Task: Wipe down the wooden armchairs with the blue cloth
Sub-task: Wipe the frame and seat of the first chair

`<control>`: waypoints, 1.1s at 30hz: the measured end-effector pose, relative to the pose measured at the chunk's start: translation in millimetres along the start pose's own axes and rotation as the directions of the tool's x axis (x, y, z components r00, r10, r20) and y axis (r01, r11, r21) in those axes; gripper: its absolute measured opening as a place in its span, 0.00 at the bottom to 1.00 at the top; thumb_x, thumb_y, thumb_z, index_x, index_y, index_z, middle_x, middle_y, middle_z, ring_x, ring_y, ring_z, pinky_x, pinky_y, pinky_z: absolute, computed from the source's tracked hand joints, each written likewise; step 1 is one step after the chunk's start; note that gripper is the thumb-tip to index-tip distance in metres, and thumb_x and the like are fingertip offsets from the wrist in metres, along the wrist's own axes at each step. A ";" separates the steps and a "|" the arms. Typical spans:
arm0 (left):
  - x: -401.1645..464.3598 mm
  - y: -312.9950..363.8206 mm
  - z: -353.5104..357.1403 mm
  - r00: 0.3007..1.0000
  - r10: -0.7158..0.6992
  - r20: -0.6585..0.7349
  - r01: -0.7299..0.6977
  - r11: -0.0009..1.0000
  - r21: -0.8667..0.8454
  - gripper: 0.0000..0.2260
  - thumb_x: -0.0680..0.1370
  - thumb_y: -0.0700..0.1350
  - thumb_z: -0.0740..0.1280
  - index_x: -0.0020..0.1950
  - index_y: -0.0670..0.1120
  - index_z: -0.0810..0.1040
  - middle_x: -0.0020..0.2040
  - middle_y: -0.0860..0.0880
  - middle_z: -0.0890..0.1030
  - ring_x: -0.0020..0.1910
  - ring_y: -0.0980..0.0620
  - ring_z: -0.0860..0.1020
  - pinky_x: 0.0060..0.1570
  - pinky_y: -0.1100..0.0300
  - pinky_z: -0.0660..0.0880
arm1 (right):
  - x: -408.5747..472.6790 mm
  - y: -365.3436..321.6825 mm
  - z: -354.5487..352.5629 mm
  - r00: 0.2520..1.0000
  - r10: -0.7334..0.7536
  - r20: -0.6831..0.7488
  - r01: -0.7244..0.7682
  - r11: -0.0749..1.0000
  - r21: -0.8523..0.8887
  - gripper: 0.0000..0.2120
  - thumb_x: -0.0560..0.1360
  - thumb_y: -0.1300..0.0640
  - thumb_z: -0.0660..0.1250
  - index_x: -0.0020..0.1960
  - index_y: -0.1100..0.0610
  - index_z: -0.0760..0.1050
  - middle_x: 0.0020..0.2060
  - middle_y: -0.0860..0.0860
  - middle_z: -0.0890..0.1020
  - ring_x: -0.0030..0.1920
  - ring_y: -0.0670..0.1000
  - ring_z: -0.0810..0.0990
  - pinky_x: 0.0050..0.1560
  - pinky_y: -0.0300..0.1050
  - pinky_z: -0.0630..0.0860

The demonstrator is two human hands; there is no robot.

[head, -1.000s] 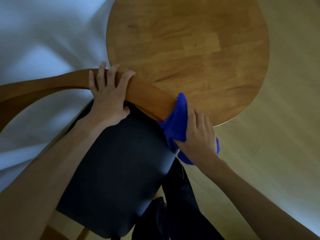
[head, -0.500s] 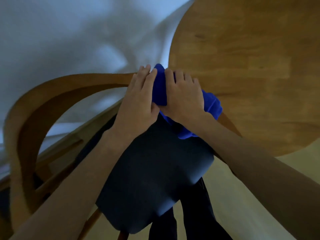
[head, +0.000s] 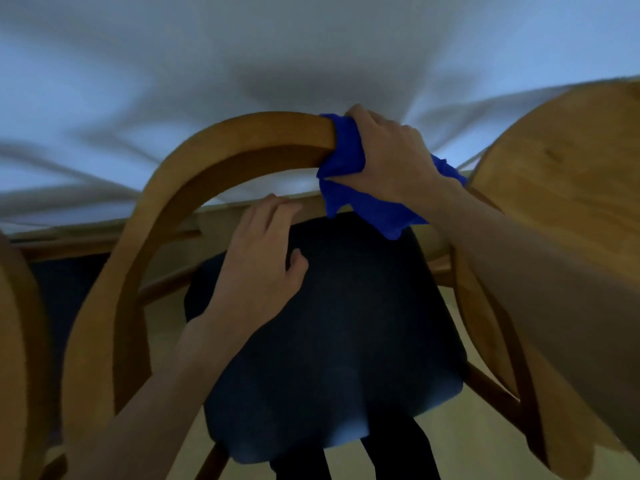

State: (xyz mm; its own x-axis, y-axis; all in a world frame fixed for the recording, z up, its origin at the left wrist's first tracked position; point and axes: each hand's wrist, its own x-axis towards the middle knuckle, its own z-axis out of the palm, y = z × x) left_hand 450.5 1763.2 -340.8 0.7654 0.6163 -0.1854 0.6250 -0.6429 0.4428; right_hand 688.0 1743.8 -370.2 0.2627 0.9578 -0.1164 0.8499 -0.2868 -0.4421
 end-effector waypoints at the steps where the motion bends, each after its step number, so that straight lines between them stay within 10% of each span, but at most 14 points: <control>1: -7.4 -4.8 -4.7 1.000 -0.023 -0.018 0.023 1.000 -0.002 0.23 0.74 0.43 0.68 0.68 0.45 0.69 0.67 0.46 0.70 0.67 0.51 0.67 0.66 0.63 0.58 | 7.3 -12.5 -1.8 0.999 -0.054 0.005 0.054 0.998 0.036 0.33 0.68 0.35 0.72 0.61 0.56 0.69 0.51 0.50 0.79 0.46 0.52 0.78 0.46 0.47 0.72; 8: -68.6 -44.2 -31.1 0.946 -0.249 -0.206 0.241 0.968 -0.064 0.24 0.73 0.44 0.69 0.68 0.47 0.68 0.65 0.49 0.71 0.65 0.53 0.67 0.65 0.57 0.66 | 64.7 -136.2 1.0 0.897 -0.418 0.144 0.442 0.853 -0.279 0.35 0.63 0.28 0.69 0.58 0.53 0.70 0.45 0.48 0.77 0.41 0.52 0.76 0.40 0.48 0.70; 16: -137.2 -87.7 -39.6 0.842 -0.441 -0.312 0.408 0.898 -0.168 0.22 0.73 0.44 0.69 0.66 0.47 0.70 0.66 0.49 0.69 0.67 0.51 0.66 0.66 0.56 0.65 | 68.4 -258.6 75.6 0.674 -0.504 0.540 0.736 0.523 -0.430 0.27 0.66 0.34 0.72 0.48 0.53 0.68 0.33 0.48 0.69 0.30 0.50 0.65 0.36 0.48 0.62; 22: -210.6 -116.1 -40.5 0.677 -0.618 -0.399 0.574 0.783 -0.239 0.20 0.72 0.42 0.69 0.63 0.47 0.70 0.67 0.48 0.66 0.65 0.50 0.66 0.59 0.60 0.62 | 13.1 -307.7 135.4 0.459 -0.685 0.566 0.883 0.419 -0.210 0.29 0.67 0.47 0.75 0.62 0.56 0.67 0.53 0.53 0.77 0.48 0.56 0.76 0.49 0.51 0.69; 27: -289.9 -116.0 -31.4 0.539 -0.713 -0.448 0.600 0.699 -0.390 0.20 0.71 0.32 0.63 0.62 0.42 0.72 0.65 0.44 0.68 0.62 0.49 0.69 0.61 0.56 0.70 | -71.0 -335.0 156.4 0.357 -0.765 0.537 0.934 0.286 -0.214 0.42 0.65 0.55 0.77 0.72 0.61 0.61 0.68 0.59 0.69 0.69 0.61 0.66 0.74 0.60 0.56; 33: -373.8 -113.3 4.3 0.517 -0.795 -0.317 0.624 0.604 -0.495 0.20 0.71 0.29 0.61 0.62 0.39 0.73 0.61 0.42 0.72 0.57 0.48 0.73 0.58 0.52 0.73 | -165.7 -354.5 177.8 0.154 -0.813 0.562 0.988 0.122 -0.094 0.49 0.58 0.50 0.79 0.73 0.63 0.62 0.70 0.61 0.68 0.74 0.63 0.61 0.76 0.63 0.51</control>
State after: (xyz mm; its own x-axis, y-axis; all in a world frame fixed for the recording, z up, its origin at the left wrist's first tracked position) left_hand 94.3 1603.7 -325.5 -0.1496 0.9741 -0.1693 0.7793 0.2215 0.5862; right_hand 261.9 1689.8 -352.3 -0.9071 0.3899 -0.1584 0.4060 0.9099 -0.0852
